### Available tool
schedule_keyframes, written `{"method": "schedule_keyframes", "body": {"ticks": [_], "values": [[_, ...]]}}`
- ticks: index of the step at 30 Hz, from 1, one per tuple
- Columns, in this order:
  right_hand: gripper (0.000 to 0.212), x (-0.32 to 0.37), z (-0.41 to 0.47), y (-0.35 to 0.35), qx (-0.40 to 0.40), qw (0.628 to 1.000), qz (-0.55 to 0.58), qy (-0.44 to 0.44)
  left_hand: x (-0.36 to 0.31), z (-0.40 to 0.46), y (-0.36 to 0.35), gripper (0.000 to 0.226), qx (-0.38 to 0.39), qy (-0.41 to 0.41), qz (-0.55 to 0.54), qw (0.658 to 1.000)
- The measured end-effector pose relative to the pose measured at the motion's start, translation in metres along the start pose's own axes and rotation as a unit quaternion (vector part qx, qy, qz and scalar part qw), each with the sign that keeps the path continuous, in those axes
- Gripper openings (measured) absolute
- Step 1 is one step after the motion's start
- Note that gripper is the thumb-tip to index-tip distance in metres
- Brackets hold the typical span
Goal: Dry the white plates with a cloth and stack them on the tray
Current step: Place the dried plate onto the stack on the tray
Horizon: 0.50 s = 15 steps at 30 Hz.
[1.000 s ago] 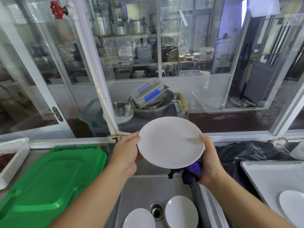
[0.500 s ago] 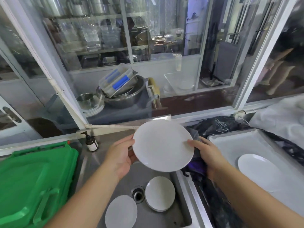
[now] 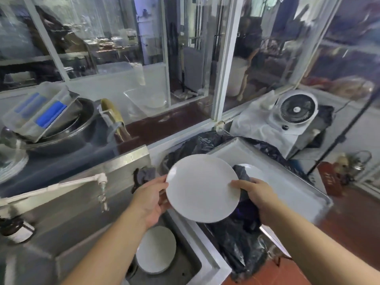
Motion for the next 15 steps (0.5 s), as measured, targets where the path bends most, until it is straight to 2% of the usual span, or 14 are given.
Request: {"method": "schedule_keyframes", "body": {"ticks": [3,6,15], "values": [[0.026,-0.013,-0.003,0.036,-0.048,0.999,0.008,-0.009,0.019,0.011,-0.027,0.031,0.022,0.025,0.007,0.999],[0.030,-0.025,-0.005,0.066,-0.084,0.996,0.015,-0.018,0.032,0.017,-0.054,0.032,0.044,0.037,0.021,0.998],[0.026,-0.028,0.017,0.159,-0.169,0.985,0.007,-0.014,0.062,0.040,-0.149,0.035,0.084,0.056,0.050,0.994]]}}
Point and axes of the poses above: each hand's wrist, its own z-axis towards the middle knuckle, its own y-axis out of the back of the hand, x = y × z, the point moved 9 cm from there along z, towards the middle knuckle
